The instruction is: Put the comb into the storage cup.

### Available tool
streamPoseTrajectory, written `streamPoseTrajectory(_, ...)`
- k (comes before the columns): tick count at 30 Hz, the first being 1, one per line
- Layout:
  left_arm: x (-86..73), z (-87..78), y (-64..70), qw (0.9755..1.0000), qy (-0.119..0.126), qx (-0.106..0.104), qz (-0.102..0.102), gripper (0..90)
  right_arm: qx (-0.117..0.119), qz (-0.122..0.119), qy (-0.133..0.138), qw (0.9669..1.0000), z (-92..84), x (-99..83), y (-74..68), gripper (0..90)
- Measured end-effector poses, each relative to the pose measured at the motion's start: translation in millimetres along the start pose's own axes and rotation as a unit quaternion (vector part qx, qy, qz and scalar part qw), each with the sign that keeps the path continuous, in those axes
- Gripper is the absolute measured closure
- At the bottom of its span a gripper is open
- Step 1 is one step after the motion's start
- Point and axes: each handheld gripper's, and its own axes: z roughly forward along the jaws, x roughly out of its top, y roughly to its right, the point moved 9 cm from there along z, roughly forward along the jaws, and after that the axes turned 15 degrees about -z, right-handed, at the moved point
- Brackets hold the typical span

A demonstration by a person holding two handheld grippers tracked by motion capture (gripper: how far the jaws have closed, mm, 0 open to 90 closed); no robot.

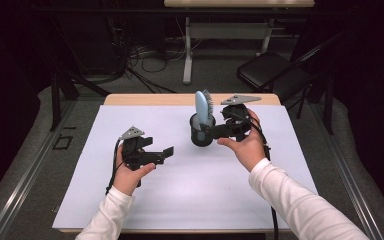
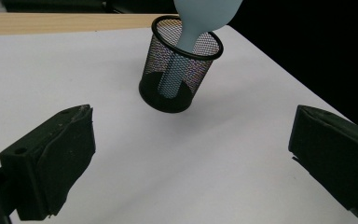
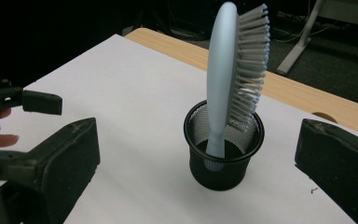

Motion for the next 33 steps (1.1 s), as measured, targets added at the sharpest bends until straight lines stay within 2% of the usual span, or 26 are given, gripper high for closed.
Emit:
streamPoseTrajectory(12, 5.1, -3.3, 4.2, 0.9999, -0.004, 0.003, 0.013, 0.8, 0.009, 0.012, -0.004, 0.9999, -16.5, -25.8, -0.3, 0.3)
streamPoseTrajectory(16, 8.1, -7.8, 7.8, 0.9994, -0.011, 0.01, 0.03, 1.0, 0.005, 0.012, -0.007, 0.9999, -21.4, -33.1, 2.2, 0.3)
streamPoseTrajectory(23, 8.3, -17.0, 12.0, 0.9985, -0.023, 0.016, 0.047, 1.2, -0.004, 0.02, -0.009, 0.9998, -30.1, -44.4, 9.6, 1.0)
streamPoseTrajectory(26, 7.4, -22.7, 10.6, 0.9979, -0.026, 0.021, 0.056, 1.2, -0.007, 0.023, -0.01, 0.9997, -34.6, -49.5, 11.8, 1.0)
streamPoseTrajectory(33, 2.0, -37.7, 1.0, 0.9977, -0.022, 0.029, 0.057, 1.2, -0.013, 0.037, -0.016, 0.9991, -47.1, -70.4, 18.4, 1.0)
